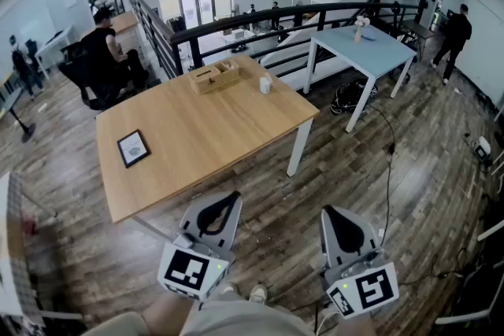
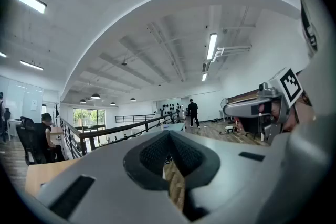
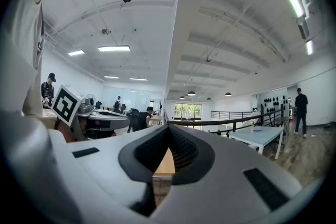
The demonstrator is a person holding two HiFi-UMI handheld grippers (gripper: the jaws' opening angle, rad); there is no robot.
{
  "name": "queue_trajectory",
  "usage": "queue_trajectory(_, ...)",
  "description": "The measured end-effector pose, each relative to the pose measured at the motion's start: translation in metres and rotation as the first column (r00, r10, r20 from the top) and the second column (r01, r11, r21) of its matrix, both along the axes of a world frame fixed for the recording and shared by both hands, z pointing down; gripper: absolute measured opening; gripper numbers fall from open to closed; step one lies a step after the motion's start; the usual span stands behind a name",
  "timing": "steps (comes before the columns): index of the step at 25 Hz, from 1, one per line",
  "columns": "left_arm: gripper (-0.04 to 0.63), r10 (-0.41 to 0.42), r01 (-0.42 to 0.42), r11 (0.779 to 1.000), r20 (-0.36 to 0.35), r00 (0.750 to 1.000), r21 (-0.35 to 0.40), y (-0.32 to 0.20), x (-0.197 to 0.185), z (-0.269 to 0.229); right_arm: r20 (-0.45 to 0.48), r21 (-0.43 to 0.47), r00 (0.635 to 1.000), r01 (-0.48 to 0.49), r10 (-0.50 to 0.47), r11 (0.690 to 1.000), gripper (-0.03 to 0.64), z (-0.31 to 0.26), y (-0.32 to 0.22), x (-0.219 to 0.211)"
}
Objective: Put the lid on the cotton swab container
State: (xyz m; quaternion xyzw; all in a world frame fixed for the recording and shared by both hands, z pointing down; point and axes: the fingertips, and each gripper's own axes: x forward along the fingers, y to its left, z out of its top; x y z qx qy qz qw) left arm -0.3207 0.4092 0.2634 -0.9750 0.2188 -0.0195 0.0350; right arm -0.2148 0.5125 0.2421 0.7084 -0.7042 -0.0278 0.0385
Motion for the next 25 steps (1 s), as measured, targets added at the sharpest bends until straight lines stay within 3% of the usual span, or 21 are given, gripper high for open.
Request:
queue_trajectory(16, 0.023, 0.005, -0.004, 1.0, 0.03, 1.0, -0.028, 0.006, 0.013, 0.015, 0.085, -0.015, 0.996, -0.013, 0.014, 1.0, 0.025, 0.019, 0.003, 0.021)
queue_trajectory(25, 0.023, 0.006, -0.006, 1.0, 0.014, 1.0, -0.023, -0.014, 0.026, 0.016, 0.068, -0.078, 0.996, -0.045, 0.05, 0.996, 0.025, 0.033, -0.016, 0.041)
